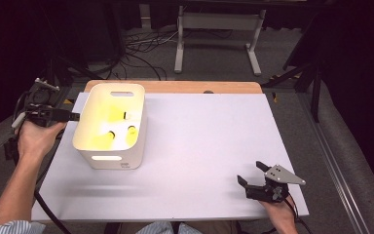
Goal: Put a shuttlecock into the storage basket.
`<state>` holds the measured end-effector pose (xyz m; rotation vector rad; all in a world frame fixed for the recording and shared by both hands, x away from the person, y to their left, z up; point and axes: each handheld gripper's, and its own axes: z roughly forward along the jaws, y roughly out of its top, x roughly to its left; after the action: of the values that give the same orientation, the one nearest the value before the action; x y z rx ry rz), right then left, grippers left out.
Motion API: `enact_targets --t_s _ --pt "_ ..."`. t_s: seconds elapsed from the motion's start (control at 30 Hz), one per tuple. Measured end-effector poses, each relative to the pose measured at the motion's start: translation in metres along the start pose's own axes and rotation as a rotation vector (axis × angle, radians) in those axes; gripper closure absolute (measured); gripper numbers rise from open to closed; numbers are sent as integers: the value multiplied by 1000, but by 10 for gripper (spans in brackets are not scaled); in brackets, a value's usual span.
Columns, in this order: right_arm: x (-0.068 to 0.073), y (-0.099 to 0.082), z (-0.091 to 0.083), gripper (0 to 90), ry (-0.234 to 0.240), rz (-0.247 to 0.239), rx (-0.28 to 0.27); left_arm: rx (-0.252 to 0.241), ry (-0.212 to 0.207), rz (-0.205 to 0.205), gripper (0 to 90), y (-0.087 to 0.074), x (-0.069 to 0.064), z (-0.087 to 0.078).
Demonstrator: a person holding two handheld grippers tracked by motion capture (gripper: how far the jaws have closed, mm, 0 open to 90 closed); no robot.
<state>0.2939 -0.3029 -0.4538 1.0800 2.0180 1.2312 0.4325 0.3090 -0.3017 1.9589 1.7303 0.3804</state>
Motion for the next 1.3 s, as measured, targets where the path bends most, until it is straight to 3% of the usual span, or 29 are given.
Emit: enact_targets --t_s 0.4,0.63,1.3 --pt "0 0 0 130 2 -1 -1 -14 17 -23 400 -11 10 -1" --pt "0 0 0 130 0 -1 -1 -2 32 -13 396 -18 11 -1" --pt "0 0 -1 133 -2 -7 -7 17 23 -12 391 -36 13 5"
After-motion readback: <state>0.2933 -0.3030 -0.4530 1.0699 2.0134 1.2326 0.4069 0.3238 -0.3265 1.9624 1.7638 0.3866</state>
